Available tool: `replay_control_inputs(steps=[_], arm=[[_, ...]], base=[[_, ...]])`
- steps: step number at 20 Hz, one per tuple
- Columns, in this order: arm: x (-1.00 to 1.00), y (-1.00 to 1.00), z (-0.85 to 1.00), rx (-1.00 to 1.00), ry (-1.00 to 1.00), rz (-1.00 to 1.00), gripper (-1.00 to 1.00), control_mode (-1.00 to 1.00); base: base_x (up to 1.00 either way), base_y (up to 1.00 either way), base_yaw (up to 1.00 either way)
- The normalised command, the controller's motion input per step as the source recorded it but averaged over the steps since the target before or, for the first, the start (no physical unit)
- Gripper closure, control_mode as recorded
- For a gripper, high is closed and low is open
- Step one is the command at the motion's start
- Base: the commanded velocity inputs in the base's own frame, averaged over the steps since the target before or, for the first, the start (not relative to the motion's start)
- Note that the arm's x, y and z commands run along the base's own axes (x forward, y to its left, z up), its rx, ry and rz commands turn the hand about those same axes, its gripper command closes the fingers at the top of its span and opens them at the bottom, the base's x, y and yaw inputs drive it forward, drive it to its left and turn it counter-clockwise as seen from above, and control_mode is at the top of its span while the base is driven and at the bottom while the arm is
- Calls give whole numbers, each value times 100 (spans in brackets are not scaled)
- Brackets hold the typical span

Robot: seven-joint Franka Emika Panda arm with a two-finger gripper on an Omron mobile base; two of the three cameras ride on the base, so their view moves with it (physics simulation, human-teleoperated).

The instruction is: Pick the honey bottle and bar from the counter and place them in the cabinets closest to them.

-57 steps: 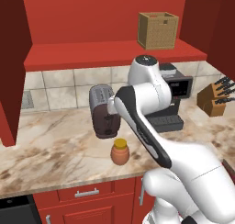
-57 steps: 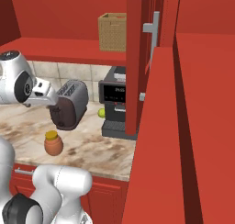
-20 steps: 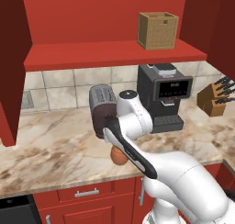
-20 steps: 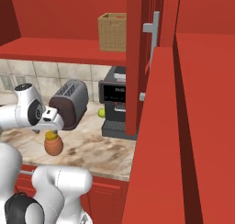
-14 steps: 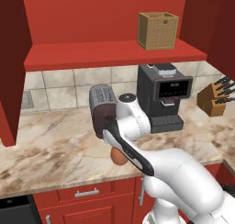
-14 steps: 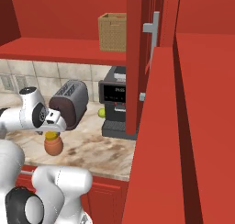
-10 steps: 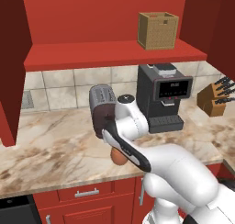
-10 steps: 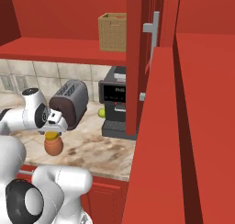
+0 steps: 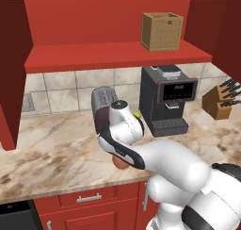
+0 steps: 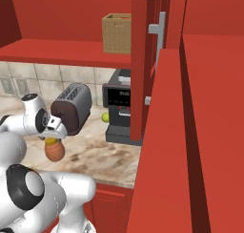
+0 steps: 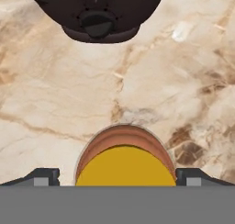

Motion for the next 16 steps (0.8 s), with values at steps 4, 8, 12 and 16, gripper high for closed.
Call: replay_control_inputs(steps=[4, 8, 12, 16], arm=[[2, 7, -24, -8, 3, 0, -100, -100], [0, 0, -21, -6, 4, 0, -100, -100], [0, 0, -12, -3, 4, 0, 100, -100], [0, 0, 0, 0, 0, 0, 100, -100]], base=[[0, 0, 0], [0, 0, 0], [0, 0, 0], [0, 0, 0]])
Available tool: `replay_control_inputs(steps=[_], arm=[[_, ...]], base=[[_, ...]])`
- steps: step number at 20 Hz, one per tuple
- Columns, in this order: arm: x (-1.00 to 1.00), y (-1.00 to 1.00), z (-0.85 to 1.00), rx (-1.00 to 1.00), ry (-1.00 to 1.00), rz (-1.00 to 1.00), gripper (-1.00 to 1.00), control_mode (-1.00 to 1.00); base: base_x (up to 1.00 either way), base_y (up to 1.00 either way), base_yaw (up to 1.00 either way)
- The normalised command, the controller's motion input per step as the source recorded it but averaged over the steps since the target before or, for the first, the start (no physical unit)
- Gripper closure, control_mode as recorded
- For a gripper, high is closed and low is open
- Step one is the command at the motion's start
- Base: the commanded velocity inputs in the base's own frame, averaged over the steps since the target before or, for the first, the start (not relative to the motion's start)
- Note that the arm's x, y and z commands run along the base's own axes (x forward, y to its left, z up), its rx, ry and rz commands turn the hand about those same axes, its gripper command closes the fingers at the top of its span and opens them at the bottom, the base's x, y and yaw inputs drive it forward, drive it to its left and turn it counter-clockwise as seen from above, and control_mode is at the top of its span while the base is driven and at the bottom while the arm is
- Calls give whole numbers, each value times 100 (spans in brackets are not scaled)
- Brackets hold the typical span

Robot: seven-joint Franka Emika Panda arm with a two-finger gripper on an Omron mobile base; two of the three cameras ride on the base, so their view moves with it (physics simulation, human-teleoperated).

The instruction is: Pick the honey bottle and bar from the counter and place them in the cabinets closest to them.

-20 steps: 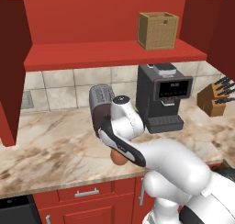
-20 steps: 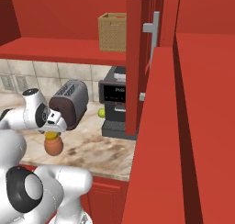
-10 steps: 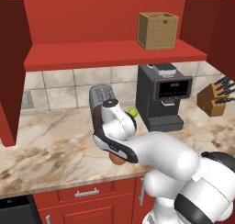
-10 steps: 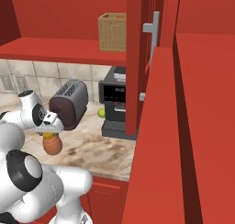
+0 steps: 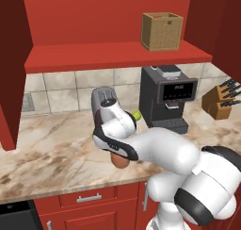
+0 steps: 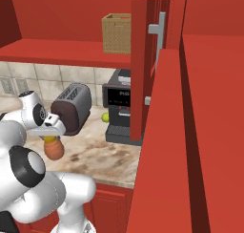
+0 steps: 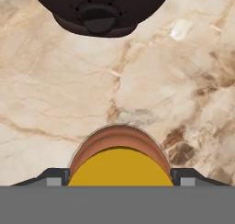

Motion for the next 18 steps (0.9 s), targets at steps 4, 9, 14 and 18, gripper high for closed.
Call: replay_control_inputs(steps=[4, 9, 14, 18], arm=[[0, 0, 31, 5, -3, 0, 100, -100], [-9, 0, 60, 6, -4, 0, 100, -100], [-16, 0, 72, 1, -4, 2, 100, -100], [-4, 0, 84, 1, -5, 2, 100, -100]], base=[[0, 0, 0], [0, 0, 0], [0, 0, 0], [0, 0, 0]])
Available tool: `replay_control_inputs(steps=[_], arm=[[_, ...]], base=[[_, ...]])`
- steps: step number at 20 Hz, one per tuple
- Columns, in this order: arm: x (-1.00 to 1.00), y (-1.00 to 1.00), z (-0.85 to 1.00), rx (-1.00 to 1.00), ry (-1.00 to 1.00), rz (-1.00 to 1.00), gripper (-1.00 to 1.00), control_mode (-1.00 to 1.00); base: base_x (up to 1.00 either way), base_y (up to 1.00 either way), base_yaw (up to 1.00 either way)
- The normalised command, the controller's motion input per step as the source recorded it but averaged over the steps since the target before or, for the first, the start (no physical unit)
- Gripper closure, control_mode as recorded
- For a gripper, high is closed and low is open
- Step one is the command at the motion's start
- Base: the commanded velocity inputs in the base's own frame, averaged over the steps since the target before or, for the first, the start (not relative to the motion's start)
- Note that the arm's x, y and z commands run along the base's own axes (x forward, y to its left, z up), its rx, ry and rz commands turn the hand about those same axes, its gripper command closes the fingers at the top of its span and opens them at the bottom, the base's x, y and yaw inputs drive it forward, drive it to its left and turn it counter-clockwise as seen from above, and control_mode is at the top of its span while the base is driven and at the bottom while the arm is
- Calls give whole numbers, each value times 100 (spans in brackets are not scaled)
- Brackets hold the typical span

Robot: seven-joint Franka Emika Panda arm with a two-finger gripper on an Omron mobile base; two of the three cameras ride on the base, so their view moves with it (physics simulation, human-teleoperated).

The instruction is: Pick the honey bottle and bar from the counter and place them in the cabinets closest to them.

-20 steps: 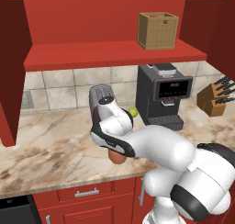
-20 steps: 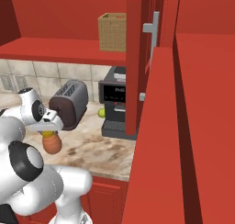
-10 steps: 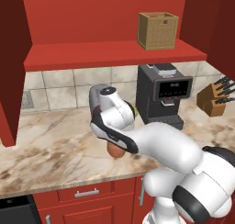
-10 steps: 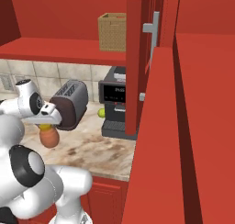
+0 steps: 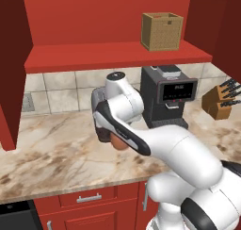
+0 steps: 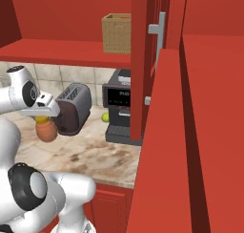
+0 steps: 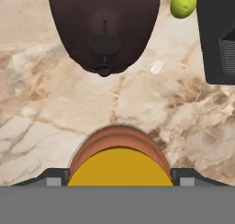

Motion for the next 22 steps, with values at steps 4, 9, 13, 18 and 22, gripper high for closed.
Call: replay_control_inputs(steps=[4, 9, 13, 18, 22], arm=[[-4, 0, 84, 1, -5, 2, 100, -100], [0, 0, 74, 0, -7, 1, 100, -100], [0, 2, 70, 0, -7, 1, 100, -100], [0, 4, 71, 0, -7, 0, 100, -100], [0, 5, 66, 0, -4, 0, 100, -100]], base=[[0, 0, 0], [0, 0, 0], [0, 0, 0], [0, 0, 0], [0, 0, 0]])
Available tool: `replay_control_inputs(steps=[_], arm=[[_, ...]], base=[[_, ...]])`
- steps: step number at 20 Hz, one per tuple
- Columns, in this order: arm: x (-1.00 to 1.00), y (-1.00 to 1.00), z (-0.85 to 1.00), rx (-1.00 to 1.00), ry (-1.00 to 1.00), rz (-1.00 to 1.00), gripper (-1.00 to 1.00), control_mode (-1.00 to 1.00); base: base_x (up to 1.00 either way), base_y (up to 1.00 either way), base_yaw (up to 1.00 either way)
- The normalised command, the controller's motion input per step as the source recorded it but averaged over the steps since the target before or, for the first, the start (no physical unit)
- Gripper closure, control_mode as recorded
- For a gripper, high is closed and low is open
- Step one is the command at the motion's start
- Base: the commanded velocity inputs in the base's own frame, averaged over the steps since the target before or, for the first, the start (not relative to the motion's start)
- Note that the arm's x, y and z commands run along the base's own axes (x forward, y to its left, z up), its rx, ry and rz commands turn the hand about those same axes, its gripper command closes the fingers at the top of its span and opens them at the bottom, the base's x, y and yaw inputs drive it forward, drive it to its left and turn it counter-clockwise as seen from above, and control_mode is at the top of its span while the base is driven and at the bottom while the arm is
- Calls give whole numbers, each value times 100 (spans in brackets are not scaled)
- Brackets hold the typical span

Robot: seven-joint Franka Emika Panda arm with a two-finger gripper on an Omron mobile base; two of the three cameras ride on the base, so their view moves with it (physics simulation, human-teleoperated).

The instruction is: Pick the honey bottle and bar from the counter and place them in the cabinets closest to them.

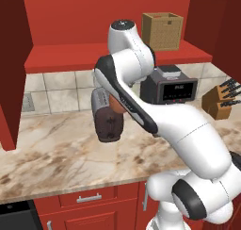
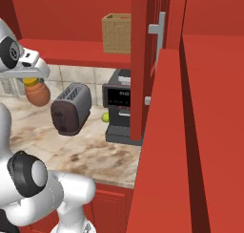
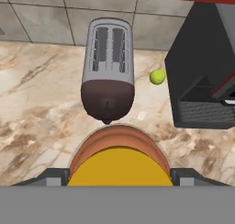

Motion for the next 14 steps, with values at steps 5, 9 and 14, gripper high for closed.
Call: replay_control_inputs(steps=[5, 9, 14], arm=[[-8, 7, 58, 0, -3, 1, 100, -100], [-75, 2, -7, -3, -1, 9, 100, -100], [-73, -1, -11, -3, -8, 12, 100, -100]], base=[[0, 0, 0], [0, 0, 0], [0, 0, 0]])
